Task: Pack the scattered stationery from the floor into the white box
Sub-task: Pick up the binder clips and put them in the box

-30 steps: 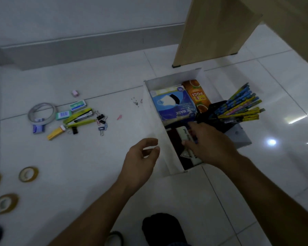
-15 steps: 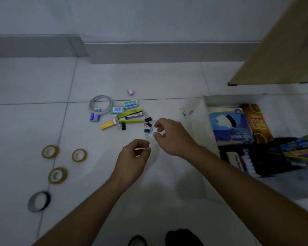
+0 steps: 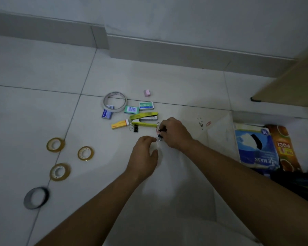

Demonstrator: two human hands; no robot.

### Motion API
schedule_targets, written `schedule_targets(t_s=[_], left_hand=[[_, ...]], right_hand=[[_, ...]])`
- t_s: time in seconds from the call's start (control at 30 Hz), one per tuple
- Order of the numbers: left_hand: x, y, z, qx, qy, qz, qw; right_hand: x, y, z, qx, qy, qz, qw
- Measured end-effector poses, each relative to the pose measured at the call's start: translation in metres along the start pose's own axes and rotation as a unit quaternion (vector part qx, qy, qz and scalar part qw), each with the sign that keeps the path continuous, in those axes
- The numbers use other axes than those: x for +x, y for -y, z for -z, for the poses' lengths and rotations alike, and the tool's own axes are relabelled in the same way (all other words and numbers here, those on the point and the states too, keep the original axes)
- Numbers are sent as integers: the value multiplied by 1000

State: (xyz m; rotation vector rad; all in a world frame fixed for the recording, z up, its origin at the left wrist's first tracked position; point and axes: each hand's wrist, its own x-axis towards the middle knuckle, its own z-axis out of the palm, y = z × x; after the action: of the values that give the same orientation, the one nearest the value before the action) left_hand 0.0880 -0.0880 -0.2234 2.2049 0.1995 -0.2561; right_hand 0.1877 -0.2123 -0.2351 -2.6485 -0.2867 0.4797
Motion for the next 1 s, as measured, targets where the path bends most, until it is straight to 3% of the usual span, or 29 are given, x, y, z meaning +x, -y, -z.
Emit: schedule_targets(t_s=[0.23, 0.4, 0.5, 0.6, 0.77, 0.87, 1.0], left_hand=[[19, 4, -28, 124, -9, -65, 990], [21, 5, -33, 185, -25, -67, 980], [25, 13, -33, 165, -18, -82, 983], [25, 20, -26, 151, -19, -73, 986], [29, 25, 4, 39, -149, 4, 988], [42, 24, 22, -24, -213, 34, 976], [55, 26, 28, -5, -189, 61, 980]], right_hand=[[-9, -3, 5, 37, 75, -21, 996], [-10, -15, 27, 63, -3, -51, 997], [-13, -25, 38, 87, -25, -69, 994], [-21, -24, 37, 91, 5, -41, 995], [-34, -8, 8, -12, 80, 83, 993], [-33, -7, -2, -58, 87, 88, 991], [-33, -5, -2, -69, 77, 85, 991]])
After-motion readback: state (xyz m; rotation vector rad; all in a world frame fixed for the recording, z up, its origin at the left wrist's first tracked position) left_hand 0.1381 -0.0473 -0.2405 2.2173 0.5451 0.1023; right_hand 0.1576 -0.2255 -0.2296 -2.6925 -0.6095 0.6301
